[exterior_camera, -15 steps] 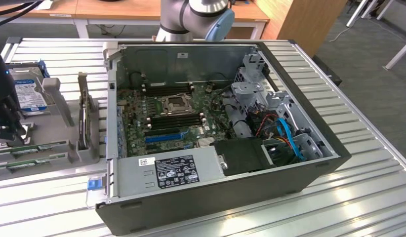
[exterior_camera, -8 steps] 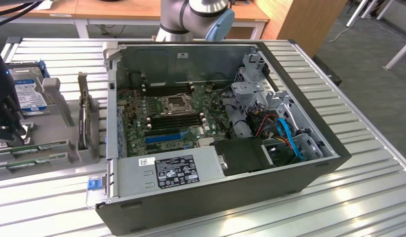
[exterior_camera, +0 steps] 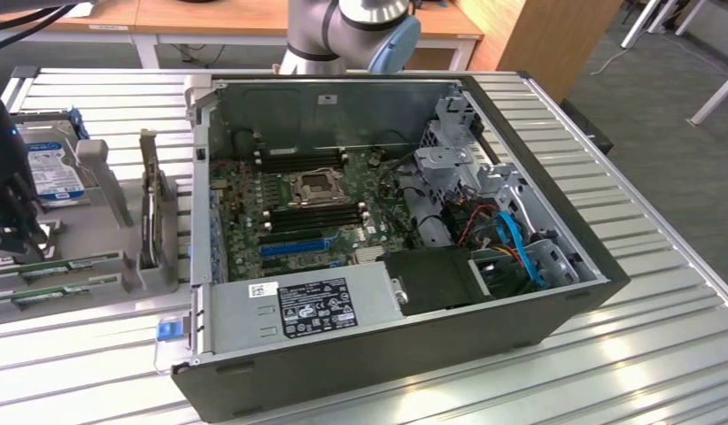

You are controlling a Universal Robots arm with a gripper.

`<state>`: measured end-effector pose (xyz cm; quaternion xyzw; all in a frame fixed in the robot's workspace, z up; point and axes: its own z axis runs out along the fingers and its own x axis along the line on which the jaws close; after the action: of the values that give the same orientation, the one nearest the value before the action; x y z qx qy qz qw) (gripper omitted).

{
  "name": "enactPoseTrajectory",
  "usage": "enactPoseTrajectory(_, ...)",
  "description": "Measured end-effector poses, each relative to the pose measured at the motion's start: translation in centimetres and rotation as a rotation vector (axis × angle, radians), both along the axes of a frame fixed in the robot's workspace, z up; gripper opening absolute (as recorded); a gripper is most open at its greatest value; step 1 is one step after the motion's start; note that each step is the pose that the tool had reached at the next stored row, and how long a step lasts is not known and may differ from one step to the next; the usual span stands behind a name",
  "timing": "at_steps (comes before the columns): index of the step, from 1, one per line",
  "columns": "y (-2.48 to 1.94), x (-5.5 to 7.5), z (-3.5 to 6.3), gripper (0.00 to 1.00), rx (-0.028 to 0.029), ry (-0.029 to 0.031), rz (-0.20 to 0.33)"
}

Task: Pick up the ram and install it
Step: 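Pick up the ram and move it above insertion slot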

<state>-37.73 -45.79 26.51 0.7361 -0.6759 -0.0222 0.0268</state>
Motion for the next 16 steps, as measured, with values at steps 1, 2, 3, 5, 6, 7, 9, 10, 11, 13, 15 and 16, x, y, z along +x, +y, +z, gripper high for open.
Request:
enactPoseTrajectory(1, 0.00, 0.0, -0.05, 0.30, 0.0001, 0.0000, 0.000)
enactPoseTrajectory(2, 0.00, 0.0, -0.10, 0.30, 0.0001, -0.0001, 0.000)
enactPoseTrajectory(3, 0.00, 0.0, -0.16, 0.30, 0.0000, 0.0000, 0.000)
enactPoseTrajectory(5, 0.00, 0.0, -0.32, 0.30, 0.0000, 0.0000, 0.000)
enactPoseTrajectory(6, 0.00, 0.0, -0.40, 0.30, 0.0000, 0.0001, 0.000)
enactPoseTrajectory(7, 0.00, 0.0, -0.48, 0.30, 0.0000, 0.0001, 0.000)
enactPoseTrajectory(9, 0.00, 0.0, -0.64, 0.30, 0.0001, 0.0001, 0.000)
enactPoseTrajectory(10, 0.00, 0.0, -0.73, 0.30, 0.0003, 0.0000, 0.000)
enactPoseTrajectory(11, 0.00, 0.0, -0.82, 0.30, 0.0004, 0.0001, 0.000)
enactPoseTrajectory(13, 0.00, 0.0, -1.01, 0.30, 0.0007, 0.0001, 0.000)
enactPoseTrajectory(15, 0.00, 0.0, -1.30, 0.30, 0.0008, 0.0000, 0.000)
enactPoseTrajectory(16, 0.00, 0.0, -1.46, 0.30, 0.0008, 0.0000, 0.000)
